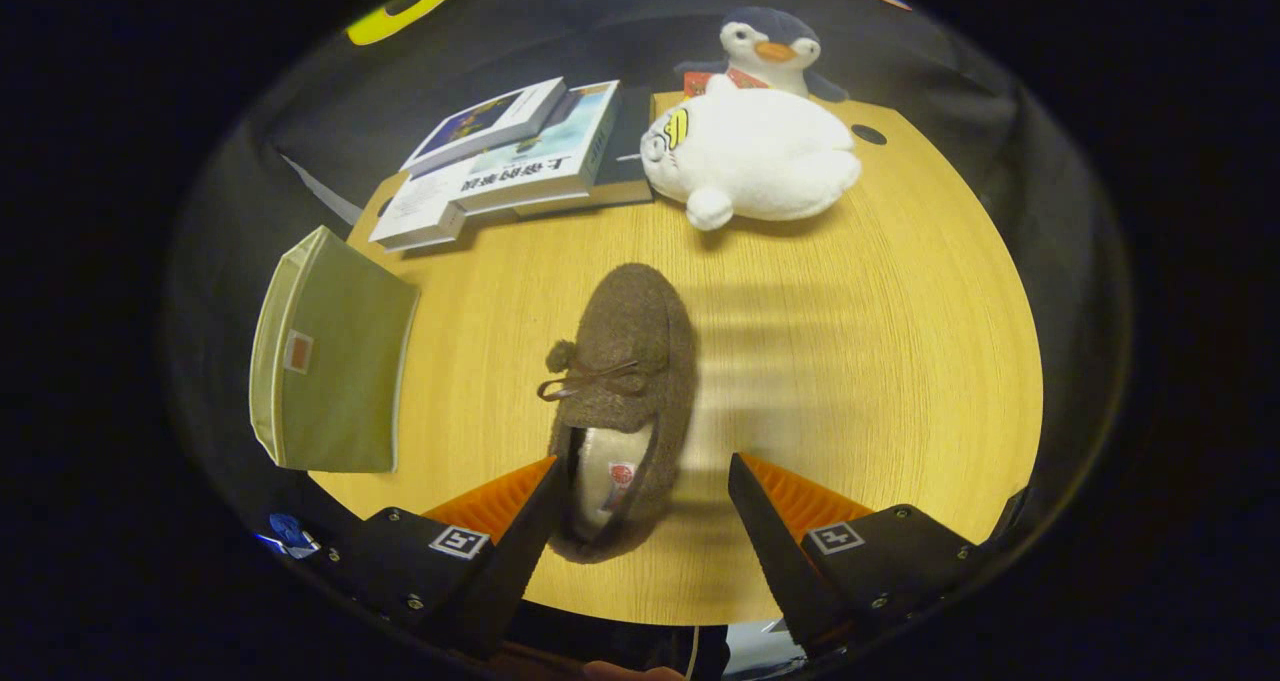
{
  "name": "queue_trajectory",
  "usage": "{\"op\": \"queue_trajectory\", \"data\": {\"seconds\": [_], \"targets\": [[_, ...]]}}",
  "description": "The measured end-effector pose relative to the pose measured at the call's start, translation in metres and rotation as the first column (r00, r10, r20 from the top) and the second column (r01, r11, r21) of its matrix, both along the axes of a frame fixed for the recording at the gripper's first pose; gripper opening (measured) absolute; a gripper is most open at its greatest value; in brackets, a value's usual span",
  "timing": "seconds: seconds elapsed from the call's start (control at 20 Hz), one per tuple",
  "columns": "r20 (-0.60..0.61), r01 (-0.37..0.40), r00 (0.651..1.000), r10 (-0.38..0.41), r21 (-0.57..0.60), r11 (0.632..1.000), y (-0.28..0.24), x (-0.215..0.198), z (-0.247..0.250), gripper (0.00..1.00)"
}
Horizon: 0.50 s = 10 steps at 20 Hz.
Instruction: Open the storage box then place both shoes into the box .Put the left shoe in first, then the right shoe, with the right side of both shoes facing outward in a uniform manner.
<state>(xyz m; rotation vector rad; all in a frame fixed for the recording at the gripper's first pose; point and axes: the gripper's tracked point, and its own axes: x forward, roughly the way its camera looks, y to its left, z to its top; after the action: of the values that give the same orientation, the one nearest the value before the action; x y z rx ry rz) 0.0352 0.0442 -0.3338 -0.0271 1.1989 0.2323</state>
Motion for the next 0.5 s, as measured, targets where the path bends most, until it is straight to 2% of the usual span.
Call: {"op": "queue_trajectory", "data": {"seconds": [0.2,0.25,0.35,0.4,0.45,0.5], "targets": [[-0.041,0.007,0.999,-0.009,-0.045,0.999,-0.002,0.014,-0.030,0.99],[-0.042,0.003,0.999,-0.006,-0.062,0.998,-0.002,0.021,-0.035,0.83],[-0.023,0.003,1.000,-0.006,-0.131,0.991,-0.011,0.037,-0.044,0.78],[-0.038,-0.015,0.999,0.011,-0.109,0.994,-0.005,0.037,-0.049,0.77],[-0.054,-0.023,0.998,0.019,-0.082,0.996,0.001,0.036,-0.050,0.49],[-0.069,-0.022,0.998,0.016,-0.076,0.997,0.004,0.035,-0.050,0.40]]}}
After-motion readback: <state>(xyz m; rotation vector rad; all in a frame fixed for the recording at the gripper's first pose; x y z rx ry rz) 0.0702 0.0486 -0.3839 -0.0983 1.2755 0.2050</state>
